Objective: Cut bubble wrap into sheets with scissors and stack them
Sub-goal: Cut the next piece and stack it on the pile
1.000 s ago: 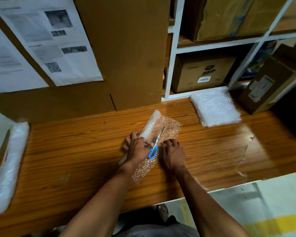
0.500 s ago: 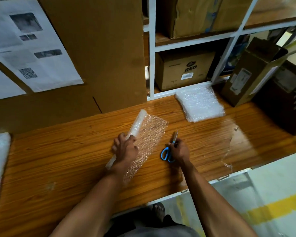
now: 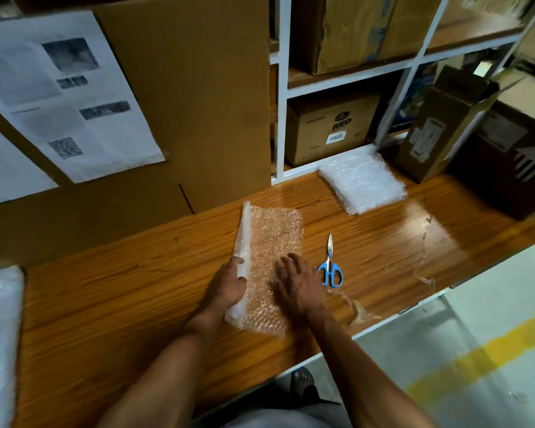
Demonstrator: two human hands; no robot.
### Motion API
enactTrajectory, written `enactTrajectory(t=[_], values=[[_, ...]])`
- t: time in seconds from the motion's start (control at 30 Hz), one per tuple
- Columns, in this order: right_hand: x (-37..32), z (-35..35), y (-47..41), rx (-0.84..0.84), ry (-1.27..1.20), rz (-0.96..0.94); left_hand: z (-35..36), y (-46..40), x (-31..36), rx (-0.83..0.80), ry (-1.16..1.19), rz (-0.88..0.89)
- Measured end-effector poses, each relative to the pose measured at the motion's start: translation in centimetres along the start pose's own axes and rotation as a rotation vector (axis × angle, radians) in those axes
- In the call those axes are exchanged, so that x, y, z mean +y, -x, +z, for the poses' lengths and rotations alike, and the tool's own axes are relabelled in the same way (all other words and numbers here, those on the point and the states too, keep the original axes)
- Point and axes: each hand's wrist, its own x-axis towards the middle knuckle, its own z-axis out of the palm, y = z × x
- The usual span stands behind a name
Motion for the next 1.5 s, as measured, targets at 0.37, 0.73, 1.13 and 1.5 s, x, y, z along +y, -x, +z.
enactTrajectory(t=[0.37,0.73,1.13,1.5], values=[[-4.2,3.1,2.9,-0.174,0.105,0.115,-1.4,2.8,-5.9,0.079,-0.425,0.305],[-7.7,4.3,3.8,-0.166,0.093,0.128,-3.6,2.8,-8.9,0.26,-0.329,0.268],[-5.1,5.1,4.5,-0.157,0.148,0.223,-5.4,2.5,-12.3,0.319,-0.312,0.064],[-8.1,6.5,4.7,-0.152,0.116,0.11,-2.6,5.1,-8.1,0.12,-0.424,0.445]])
